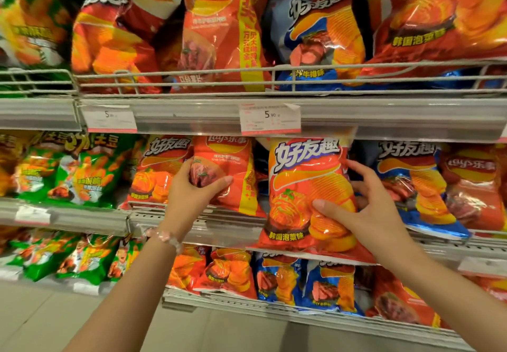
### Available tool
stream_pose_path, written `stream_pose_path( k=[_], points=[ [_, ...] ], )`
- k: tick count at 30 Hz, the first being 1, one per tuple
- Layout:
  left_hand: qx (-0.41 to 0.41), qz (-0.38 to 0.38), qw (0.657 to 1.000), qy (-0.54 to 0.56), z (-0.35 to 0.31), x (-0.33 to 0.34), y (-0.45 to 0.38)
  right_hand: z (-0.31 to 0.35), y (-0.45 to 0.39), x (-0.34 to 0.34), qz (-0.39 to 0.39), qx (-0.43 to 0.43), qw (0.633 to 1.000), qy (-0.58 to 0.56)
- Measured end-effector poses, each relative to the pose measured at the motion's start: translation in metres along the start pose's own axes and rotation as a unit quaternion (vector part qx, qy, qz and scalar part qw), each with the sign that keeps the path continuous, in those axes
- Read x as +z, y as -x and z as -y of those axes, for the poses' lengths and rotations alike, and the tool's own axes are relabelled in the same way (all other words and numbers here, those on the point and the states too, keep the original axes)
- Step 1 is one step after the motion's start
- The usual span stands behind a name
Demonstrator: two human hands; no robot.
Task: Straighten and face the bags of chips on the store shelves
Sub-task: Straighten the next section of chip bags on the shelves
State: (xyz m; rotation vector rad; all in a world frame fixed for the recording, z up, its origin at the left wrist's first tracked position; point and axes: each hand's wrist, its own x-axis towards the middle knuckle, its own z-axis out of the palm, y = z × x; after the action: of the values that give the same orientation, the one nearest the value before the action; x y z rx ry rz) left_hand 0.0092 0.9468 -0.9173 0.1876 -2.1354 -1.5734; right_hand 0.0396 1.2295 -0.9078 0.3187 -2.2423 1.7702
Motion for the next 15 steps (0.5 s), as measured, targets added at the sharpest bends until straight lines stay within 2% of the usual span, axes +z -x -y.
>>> stream_pose_path(
  k=[8, 15],
  points=[
    [0.011, -0.037, 0.999, -0.016, -0.007, -0.066, 0.018, 0.012, -0.014, 0.049, -0.009, -0.016, 0.998, 0.064],
    [-0.01, -0.043, 0.998, 0.034, 0.005, -0.099, 0.026, 0.014, -0.043, 0.102, -0.033, -0.028, 0.994, 0.103]
  ],
)
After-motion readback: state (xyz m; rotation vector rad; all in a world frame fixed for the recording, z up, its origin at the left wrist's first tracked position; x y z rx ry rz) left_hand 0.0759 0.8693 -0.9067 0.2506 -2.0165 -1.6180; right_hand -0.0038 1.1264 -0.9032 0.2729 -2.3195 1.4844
